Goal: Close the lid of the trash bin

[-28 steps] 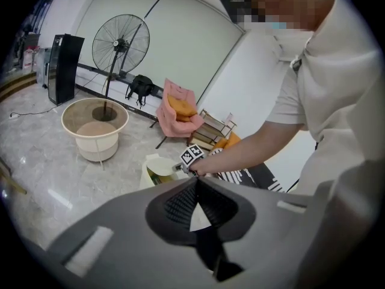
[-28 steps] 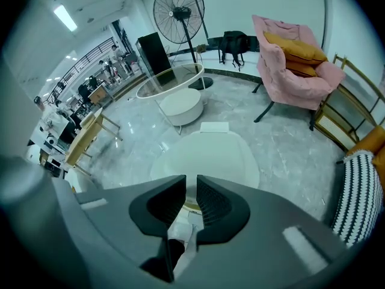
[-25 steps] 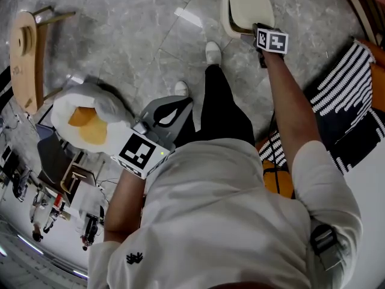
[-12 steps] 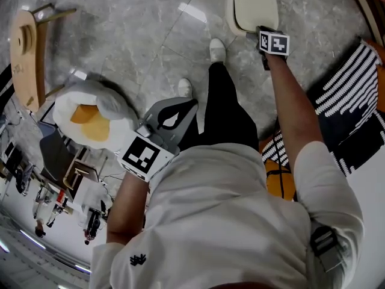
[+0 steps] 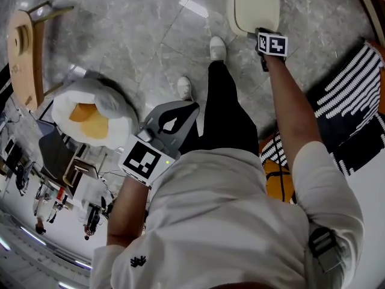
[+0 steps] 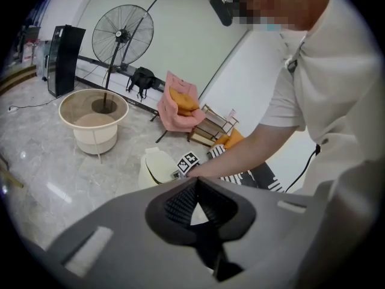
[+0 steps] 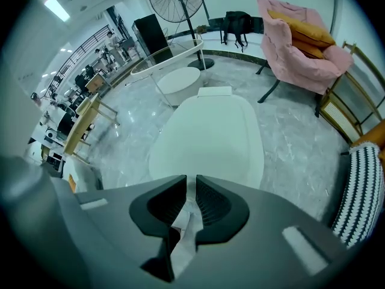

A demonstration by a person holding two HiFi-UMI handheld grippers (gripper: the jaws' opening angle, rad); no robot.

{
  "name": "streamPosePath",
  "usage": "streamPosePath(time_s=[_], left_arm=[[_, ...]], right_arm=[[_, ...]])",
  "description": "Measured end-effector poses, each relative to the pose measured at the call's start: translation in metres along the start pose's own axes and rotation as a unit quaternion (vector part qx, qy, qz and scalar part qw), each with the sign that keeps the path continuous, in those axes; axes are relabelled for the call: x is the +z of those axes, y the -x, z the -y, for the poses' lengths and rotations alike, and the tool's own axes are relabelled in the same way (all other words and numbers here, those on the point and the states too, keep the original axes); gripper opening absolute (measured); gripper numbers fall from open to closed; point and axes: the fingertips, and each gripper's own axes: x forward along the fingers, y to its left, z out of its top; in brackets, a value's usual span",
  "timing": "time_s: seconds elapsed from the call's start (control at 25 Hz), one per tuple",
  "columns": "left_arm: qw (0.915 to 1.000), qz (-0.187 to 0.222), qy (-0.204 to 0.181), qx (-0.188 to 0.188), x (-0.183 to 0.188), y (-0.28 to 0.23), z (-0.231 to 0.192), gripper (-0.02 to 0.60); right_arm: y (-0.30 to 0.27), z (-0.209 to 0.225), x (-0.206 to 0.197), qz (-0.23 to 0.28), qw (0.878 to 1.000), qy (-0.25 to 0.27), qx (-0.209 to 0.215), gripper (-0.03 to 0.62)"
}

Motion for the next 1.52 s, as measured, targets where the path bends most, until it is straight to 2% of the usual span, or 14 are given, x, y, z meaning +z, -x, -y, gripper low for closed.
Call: streamPosePath(time_s=[0.6, 0.76, 1.04, 1.28, 1.52], left_arm=[[0.9999, -0.015, -0.001, -0.007, -0.001, -0.024, -0.01, 0.057], [0.9998, -0.018, 0.001, -0.008, 0.0, -0.028, -0.011, 0.057], [0.9999, -0.011, 0.003, -0.007, -0.001, -0.029, -0.018, 0.057], [0.9999, -0.001, -0.01, -0.011, -0.005, -0.018, -0.013, 0.057], [0.999, 0.02, -0.036, -0.02, -0.003, 0.006, 0.004, 0.057]], right_arm=[[-0.032, 0.007, -0.015, -0.027, 1.0, 0.009, 0.002, 0.049], [-0.034, 0.013, -0.017, -0.03, 0.999, 0.015, -0.002, 0.018], [-0.04, 0.015, -0.019, -0.033, 0.999, 0.027, -0.001, 0.005], [-0.024, 0.006, -0.016, -0.022, 0.999, 0.041, -0.003, 0.006], [0.016, -0.013, -0.018, 0.003, 0.999, 0.034, -0.008, 0.006]])
